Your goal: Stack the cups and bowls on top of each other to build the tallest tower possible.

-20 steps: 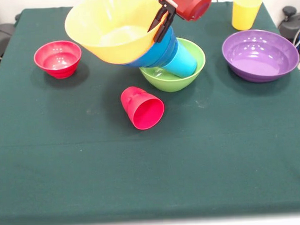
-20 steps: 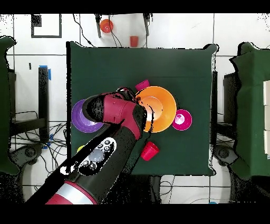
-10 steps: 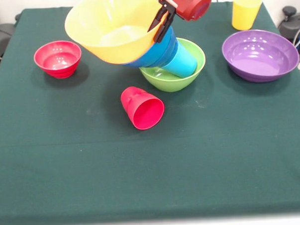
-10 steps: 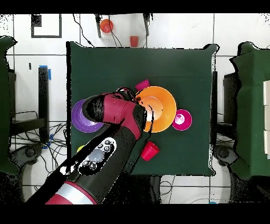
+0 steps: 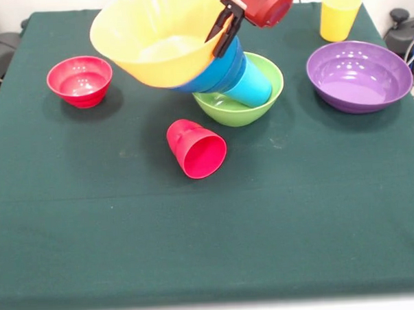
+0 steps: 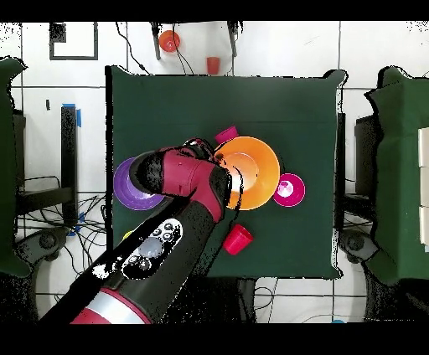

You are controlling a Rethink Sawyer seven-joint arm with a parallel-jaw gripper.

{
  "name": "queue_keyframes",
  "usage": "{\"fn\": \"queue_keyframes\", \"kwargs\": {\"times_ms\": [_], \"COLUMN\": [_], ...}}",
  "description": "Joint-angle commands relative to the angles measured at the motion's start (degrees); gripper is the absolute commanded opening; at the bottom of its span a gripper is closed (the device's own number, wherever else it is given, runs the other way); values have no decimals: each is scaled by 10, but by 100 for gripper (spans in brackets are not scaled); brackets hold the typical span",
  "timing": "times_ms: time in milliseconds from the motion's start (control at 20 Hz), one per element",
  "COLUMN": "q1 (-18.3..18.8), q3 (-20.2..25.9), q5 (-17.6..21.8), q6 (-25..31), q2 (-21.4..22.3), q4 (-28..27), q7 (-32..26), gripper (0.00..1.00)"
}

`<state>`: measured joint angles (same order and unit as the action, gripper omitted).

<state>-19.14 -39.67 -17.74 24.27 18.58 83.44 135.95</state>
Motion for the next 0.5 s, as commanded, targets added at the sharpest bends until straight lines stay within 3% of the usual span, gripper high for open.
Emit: {"fn": "queue_keyframes", "kwargs": {"times_ms": [50,250,500], "q1": [-28,-51,-63], "q3": [12,-62,-89], "q5": [47,51,28], "q6": [89,182,238], "q2": [-51,-90,-117], "q4": [-16,-80,-137], "q7": [43,57,96], "gripper": [0,0,0]}}
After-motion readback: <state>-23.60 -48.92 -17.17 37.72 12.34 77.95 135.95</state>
